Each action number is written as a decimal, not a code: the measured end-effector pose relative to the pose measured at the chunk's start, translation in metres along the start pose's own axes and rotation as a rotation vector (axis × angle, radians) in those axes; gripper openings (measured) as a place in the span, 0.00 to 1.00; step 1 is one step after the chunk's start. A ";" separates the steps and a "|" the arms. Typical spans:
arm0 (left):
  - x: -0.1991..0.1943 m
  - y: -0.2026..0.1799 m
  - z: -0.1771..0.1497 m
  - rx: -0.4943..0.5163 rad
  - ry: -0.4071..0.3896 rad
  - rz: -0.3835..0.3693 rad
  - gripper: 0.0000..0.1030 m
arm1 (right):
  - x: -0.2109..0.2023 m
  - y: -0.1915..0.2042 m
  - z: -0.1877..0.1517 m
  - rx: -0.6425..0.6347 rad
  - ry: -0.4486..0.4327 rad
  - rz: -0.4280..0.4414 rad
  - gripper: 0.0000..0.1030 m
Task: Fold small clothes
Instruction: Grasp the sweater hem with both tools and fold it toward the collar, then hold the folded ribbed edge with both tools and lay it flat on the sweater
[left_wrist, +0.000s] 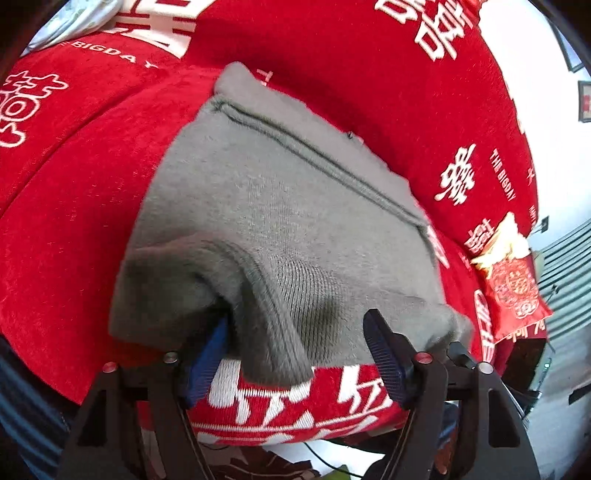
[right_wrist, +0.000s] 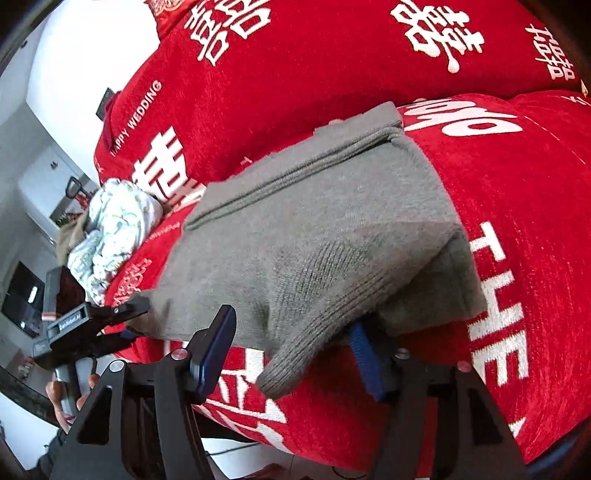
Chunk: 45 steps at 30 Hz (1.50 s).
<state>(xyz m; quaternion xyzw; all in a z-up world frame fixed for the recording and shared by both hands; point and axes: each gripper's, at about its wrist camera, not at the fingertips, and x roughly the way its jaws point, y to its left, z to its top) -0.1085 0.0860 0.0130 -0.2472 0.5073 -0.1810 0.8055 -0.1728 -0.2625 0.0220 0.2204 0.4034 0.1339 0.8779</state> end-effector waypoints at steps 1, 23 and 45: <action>0.003 -0.001 0.000 0.003 0.011 0.005 0.17 | 0.003 0.001 0.000 -0.009 0.014 0.000 0.34; -0.040 -0.026 0.031 0.086 -0.143 0.029 0.09 | -0.032 0.038 0.041 -0.121 -0.077 -0.007 0.11; -0.049 -0.054 0.081 0.130 -0.190 0.087 0.09 | -0.024 0.052 0.105 -0.134 -0.101 -0.054 0.11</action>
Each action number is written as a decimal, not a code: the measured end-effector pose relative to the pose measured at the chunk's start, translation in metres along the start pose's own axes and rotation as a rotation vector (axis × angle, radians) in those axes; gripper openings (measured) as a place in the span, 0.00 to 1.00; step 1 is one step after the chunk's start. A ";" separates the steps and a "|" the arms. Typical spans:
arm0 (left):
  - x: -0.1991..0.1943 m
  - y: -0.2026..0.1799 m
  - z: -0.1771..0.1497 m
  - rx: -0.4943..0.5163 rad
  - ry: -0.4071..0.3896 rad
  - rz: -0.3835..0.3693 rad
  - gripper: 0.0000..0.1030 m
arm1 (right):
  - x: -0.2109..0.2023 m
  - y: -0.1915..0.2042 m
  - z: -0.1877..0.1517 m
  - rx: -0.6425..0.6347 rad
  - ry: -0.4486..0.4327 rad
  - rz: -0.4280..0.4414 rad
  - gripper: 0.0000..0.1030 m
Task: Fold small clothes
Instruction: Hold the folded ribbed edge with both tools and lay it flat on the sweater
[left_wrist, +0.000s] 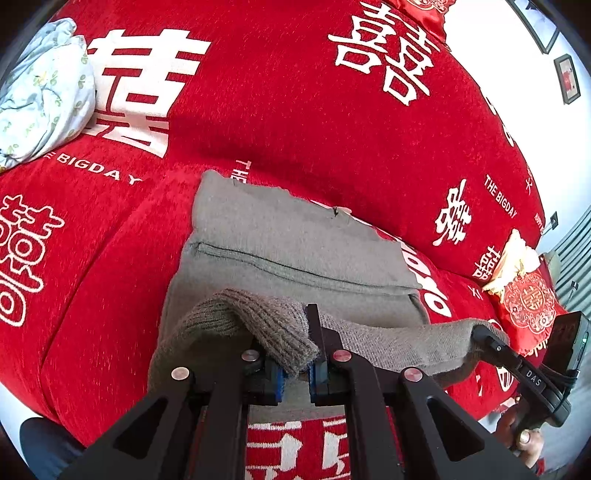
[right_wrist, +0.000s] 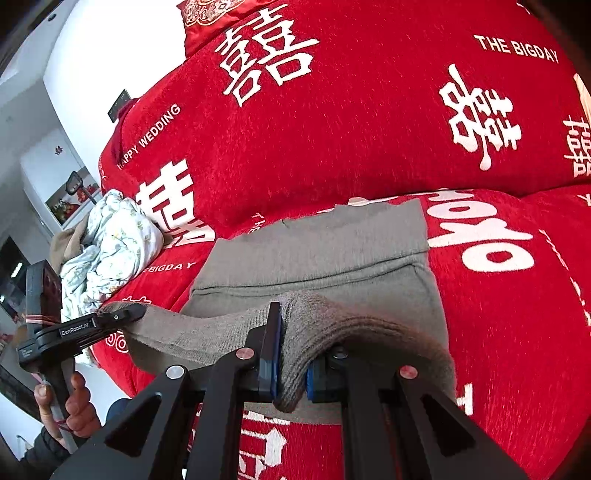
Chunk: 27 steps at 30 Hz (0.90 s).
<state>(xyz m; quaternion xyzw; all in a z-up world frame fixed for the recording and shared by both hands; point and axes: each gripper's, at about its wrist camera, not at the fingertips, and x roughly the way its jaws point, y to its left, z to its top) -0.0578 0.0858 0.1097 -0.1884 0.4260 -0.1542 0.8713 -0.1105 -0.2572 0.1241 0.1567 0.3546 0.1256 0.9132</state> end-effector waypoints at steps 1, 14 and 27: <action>0.001 0.000 0.002 0.000 0.002 0.002 0.09 | 0.001 0.001 0.001 0.000 0.000 -0.001 0.11; 0.004 -0.004 0.014 -0.008 -0.004 0.010 0.09 | 0.006 0.005 0.014 0.009 -0.002 -0.013 0.11; 0.020 -0.018 0.033 0.035 -0.005 0.031 0.09 | 0.025 -0.005 0.022 0.015 0.019 -0.046 0.11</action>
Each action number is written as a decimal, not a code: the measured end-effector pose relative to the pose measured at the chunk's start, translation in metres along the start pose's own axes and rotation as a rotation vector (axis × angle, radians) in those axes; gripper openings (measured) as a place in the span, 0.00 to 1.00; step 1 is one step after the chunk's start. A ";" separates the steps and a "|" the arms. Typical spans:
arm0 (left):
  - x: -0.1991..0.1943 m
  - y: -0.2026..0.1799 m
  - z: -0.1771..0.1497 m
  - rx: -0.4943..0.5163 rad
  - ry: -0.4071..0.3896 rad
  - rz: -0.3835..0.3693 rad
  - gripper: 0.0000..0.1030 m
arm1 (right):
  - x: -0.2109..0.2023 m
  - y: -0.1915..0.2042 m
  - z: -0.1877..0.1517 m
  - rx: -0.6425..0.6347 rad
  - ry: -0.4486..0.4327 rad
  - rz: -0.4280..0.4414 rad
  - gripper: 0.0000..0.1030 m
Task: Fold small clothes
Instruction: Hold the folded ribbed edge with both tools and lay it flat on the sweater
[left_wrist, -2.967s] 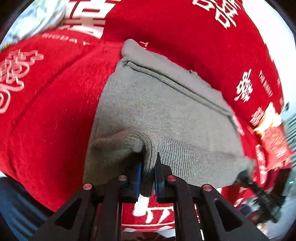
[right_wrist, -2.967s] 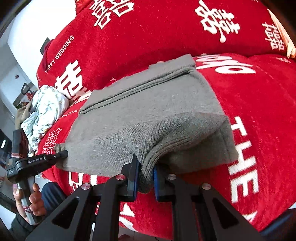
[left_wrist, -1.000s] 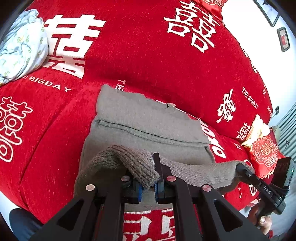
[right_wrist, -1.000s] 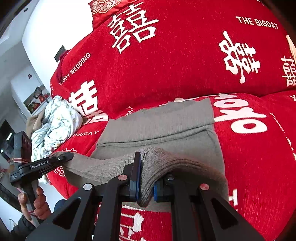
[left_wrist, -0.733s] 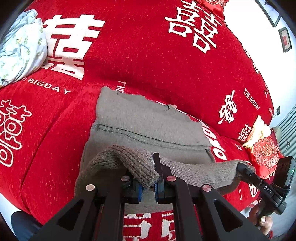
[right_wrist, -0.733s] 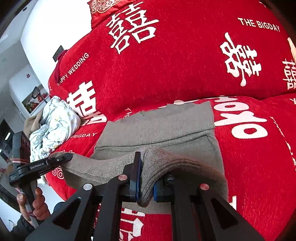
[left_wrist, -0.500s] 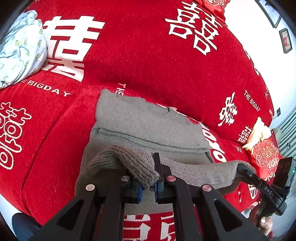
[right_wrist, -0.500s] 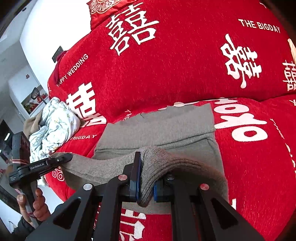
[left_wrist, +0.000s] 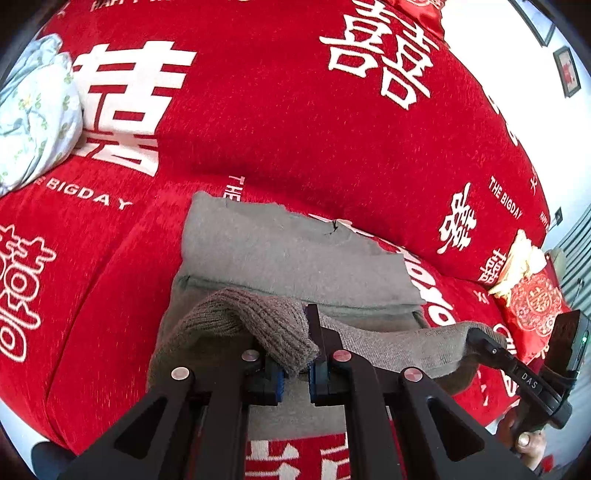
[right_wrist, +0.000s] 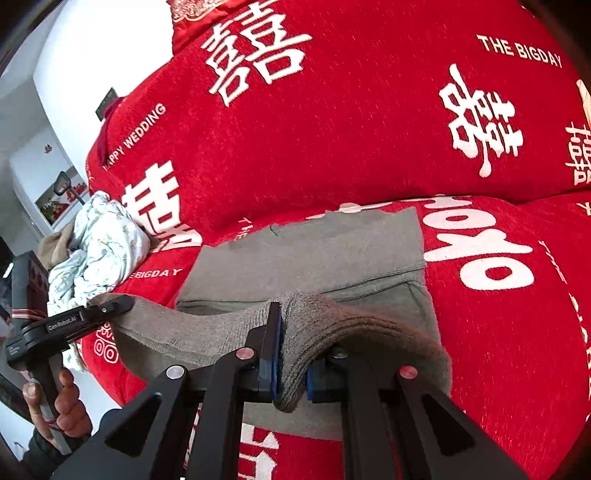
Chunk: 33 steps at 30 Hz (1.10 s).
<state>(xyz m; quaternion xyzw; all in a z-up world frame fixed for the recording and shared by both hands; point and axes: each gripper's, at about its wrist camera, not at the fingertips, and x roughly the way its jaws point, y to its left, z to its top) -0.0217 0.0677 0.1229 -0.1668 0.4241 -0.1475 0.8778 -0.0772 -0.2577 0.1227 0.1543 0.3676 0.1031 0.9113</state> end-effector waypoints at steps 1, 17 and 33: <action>0.003 -0.001 0.002 0.001 0.004 0.002 0.09 | 0.002 -0.001 0.001 0.006 0.000 -0.001 0.11; 0.028 -0.009 0.033 -0.006 0.012 0.046 0.09 | 0.025 -0.002 0.041 -0.030 0.004 -0.024 0.11; 0.052 0.006 0.053 0.005 0.061 0.099 0.09 | 0.067 -0.007 0.054 0.000 0.005 -0.042 0.11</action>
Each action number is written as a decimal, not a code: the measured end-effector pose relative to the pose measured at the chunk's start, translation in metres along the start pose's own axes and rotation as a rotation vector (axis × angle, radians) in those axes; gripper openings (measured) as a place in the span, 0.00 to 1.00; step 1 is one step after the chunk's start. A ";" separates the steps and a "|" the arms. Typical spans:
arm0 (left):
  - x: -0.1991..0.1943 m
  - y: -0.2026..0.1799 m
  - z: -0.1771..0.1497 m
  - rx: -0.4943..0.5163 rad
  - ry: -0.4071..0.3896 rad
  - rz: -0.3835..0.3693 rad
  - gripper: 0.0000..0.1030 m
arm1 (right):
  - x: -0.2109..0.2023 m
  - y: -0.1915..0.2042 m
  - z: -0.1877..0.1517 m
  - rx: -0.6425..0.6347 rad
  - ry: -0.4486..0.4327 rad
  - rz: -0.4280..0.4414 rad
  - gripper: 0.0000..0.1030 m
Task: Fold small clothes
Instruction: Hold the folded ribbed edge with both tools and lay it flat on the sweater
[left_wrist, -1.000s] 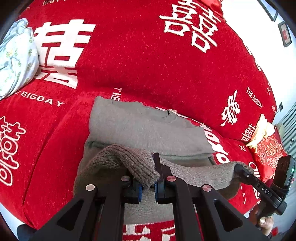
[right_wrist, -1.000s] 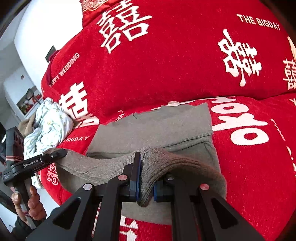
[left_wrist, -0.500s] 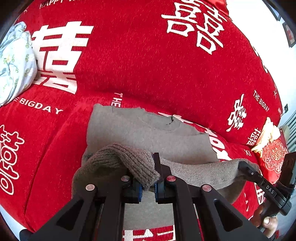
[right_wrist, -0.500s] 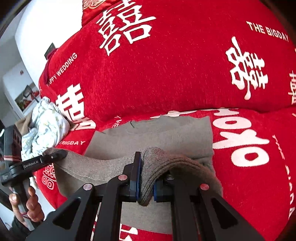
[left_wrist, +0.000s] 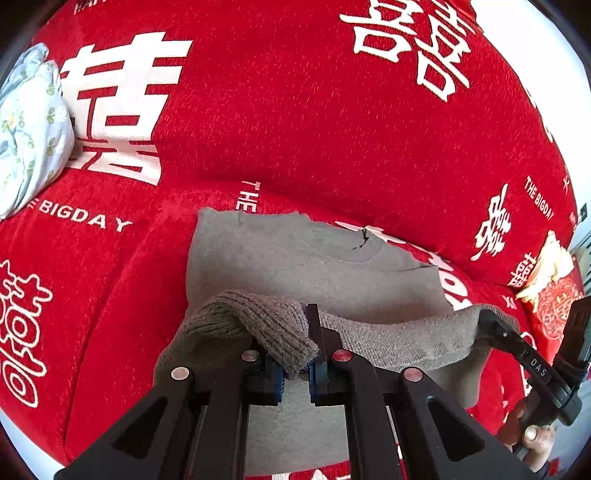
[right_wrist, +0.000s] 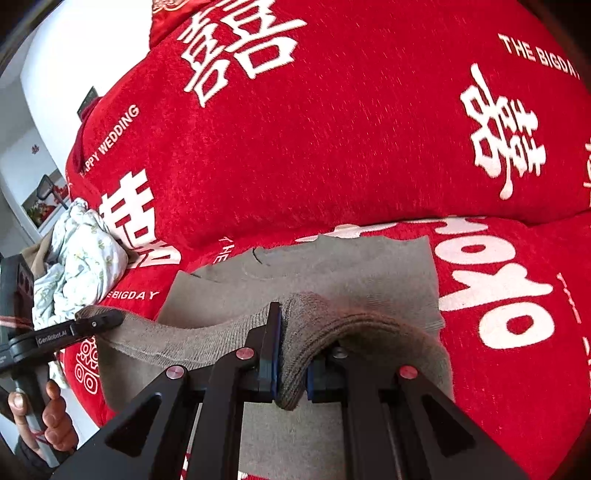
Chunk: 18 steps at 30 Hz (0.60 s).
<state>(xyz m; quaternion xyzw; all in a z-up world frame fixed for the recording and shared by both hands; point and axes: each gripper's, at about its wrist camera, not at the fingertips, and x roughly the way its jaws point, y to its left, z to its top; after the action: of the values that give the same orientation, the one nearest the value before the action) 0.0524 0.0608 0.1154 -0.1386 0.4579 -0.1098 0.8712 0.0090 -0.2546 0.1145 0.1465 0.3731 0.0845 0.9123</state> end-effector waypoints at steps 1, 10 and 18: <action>0.001 -0.002 0.000 0.006 -0.004 0.006 0.09 | 0.002 0.000 0.001 -0.001 0.002 -0.002 0.11; 0.027 -0.004 0.015 -0.003 0.006 0.007 0.09 | 0.015 -0.014 0.012 0.002 0.020 -0.023 0.11; 0.049 -0.008 0.029 0.021 0.023 0.017 0.09 | 0.035 -0.026 0.021 0.022 0.037 -0.030 0.11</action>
<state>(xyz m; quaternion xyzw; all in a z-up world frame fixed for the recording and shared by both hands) 0.1037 0.0417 0.0962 -0.1242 0.4678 -0.1090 0.8682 0.0502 -0.2740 0.0972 0.1492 0.3930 0.0694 0.9047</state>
